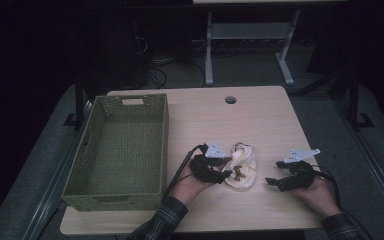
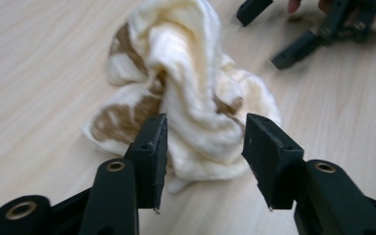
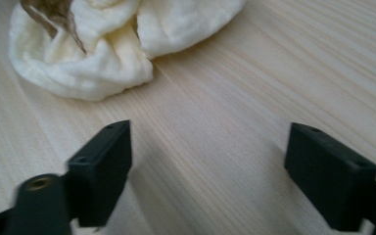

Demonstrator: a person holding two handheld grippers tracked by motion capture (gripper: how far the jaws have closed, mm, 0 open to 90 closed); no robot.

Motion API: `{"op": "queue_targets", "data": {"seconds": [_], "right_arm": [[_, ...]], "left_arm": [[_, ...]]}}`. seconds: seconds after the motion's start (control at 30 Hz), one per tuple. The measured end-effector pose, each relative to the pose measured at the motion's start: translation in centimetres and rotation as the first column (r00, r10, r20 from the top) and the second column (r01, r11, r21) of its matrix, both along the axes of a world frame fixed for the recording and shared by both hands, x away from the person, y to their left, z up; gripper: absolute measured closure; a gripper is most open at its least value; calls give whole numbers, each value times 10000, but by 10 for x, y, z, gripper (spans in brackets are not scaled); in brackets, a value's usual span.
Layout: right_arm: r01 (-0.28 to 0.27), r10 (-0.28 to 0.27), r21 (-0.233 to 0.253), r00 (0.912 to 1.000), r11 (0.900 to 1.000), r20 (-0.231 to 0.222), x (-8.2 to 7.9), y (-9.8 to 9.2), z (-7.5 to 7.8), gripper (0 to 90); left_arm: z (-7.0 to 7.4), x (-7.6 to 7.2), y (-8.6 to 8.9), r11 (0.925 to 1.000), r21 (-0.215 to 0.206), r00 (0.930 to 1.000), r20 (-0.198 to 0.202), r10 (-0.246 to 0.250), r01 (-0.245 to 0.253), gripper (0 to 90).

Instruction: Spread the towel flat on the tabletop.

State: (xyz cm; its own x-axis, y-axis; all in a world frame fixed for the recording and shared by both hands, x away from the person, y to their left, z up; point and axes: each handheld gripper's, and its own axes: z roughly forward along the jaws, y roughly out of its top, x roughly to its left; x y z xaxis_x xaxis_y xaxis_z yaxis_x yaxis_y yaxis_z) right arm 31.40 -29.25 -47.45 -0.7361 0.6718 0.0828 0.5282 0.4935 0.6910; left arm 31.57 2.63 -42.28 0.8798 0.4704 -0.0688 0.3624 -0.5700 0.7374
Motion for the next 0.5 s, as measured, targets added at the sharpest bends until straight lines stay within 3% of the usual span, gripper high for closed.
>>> {"op": "queue_targets", "data": {"seconds": [0.07,0.27,0.37,0.5], "right_arm": [[-59,59,103,10000,9999,-26,0,1,1,256],[-603,601,626,9982,9962,54,0,6,9,463],[-710,707,762,9975,9946,66,3,9,11,521],[-837,830,1112,9965,9903,109,8,12,15,565]], "left_arm": [[-2,-6,-2,10000,86,10000,47,5,-5,534],[-5,-18,-14,9984,186,9985,63,-540,539,607],[-6,-20,-19,9982,53,9982,-37,-591,592,609],[-13,-22,-31,9949,206,9951,-108,-985,987,598]]}}
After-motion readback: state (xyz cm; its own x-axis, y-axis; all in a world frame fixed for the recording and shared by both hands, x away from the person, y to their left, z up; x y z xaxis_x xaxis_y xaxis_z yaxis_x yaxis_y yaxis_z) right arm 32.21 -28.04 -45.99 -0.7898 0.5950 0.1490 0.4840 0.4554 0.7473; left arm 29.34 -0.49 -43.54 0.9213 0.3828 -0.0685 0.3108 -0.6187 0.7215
